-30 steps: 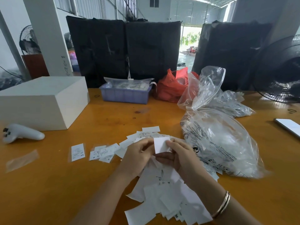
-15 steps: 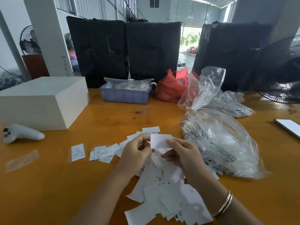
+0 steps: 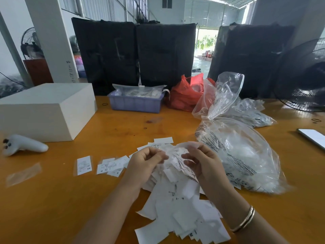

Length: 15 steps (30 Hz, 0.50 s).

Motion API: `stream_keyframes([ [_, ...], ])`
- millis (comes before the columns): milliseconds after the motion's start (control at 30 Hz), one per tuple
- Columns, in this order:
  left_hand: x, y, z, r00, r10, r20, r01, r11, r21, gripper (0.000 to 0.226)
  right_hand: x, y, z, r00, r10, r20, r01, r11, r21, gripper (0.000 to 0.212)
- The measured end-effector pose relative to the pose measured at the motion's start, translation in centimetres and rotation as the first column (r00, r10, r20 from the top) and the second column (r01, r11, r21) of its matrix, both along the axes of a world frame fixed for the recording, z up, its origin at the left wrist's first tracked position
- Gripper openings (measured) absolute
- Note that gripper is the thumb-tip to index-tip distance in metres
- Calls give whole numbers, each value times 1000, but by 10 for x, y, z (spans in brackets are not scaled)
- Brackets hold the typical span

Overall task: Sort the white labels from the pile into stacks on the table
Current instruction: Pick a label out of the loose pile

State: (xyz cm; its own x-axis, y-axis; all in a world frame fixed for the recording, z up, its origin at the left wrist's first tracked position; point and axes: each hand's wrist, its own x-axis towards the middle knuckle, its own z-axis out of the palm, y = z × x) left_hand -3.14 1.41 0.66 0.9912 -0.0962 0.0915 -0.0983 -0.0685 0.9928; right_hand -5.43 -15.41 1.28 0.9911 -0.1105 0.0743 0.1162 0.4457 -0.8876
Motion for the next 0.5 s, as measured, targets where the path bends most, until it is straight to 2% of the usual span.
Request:
stream_keyframes([
  [100,-1,-1,2,1000,-20,-18,19,999,-41,9,0,-3,-1,1000,3,24,-4,1000,11,31],
  [233,-2,0,3,1000,-13,13,12,1000,21,13,0,-5,-4,998,32,46,-31,999,-8,45],
  [400,-1,-1,1,998,-4,68,1,999,43,8,0,-5,-3,998,44,34,-46,998,46,38],
  [500,-1,-2,-1,993,-13,120,7,999,51,9,1,-3,-5,1000,-3,10,2,998,68,42],
])
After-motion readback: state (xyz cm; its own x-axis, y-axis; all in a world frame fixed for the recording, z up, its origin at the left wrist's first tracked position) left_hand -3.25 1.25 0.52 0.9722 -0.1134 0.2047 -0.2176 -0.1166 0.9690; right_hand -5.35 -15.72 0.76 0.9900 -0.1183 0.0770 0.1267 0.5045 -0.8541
